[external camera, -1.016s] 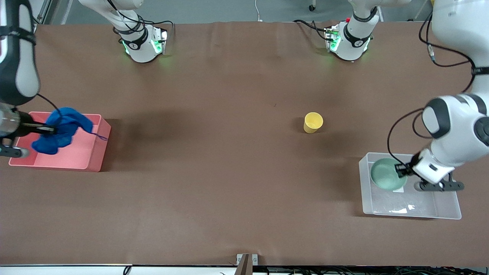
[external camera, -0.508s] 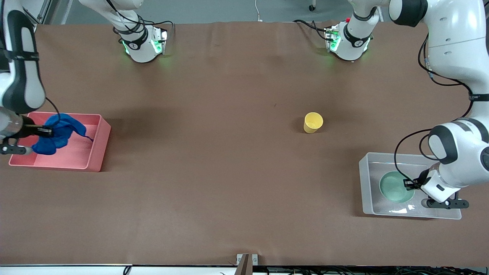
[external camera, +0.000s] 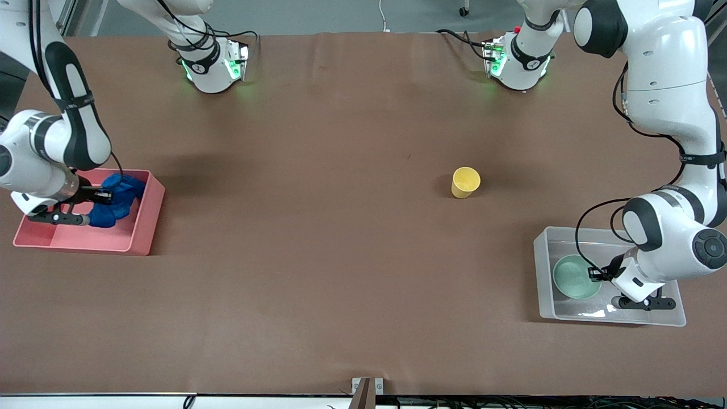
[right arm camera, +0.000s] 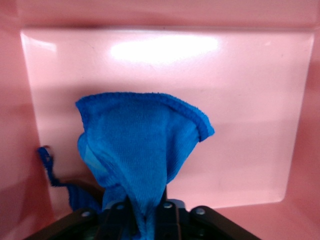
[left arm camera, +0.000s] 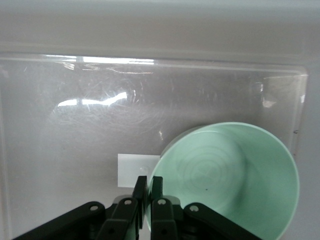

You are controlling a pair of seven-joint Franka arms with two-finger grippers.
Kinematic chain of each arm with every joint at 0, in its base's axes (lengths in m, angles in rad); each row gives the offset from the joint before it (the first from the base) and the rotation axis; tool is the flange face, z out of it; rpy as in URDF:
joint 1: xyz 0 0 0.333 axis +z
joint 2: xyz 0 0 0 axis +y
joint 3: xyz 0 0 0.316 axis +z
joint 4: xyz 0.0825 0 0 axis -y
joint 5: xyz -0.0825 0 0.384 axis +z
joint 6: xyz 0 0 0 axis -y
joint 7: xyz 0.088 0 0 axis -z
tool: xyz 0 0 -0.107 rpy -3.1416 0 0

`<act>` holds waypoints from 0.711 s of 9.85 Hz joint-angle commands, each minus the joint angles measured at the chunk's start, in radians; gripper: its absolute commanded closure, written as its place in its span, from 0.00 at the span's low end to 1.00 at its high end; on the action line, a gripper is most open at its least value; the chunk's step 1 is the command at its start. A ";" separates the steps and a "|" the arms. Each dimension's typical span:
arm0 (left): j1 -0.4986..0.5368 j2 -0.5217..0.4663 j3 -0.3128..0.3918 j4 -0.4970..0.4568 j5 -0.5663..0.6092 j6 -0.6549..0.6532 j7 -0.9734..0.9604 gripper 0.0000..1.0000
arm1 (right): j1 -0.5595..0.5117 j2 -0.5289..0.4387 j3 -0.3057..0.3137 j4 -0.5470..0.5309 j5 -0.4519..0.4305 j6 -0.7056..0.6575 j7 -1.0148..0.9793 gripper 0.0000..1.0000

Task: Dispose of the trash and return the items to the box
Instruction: 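Release the cloth in the pink bin while the left gripper releases the bowl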

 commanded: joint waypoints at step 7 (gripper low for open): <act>-0.021 -0.449 -0.105 -0.239 0.174 -0.130 -0.052 0.02 | 0.036 -0.140 0.019 0.452 0.166 -0.594 0.016 0.00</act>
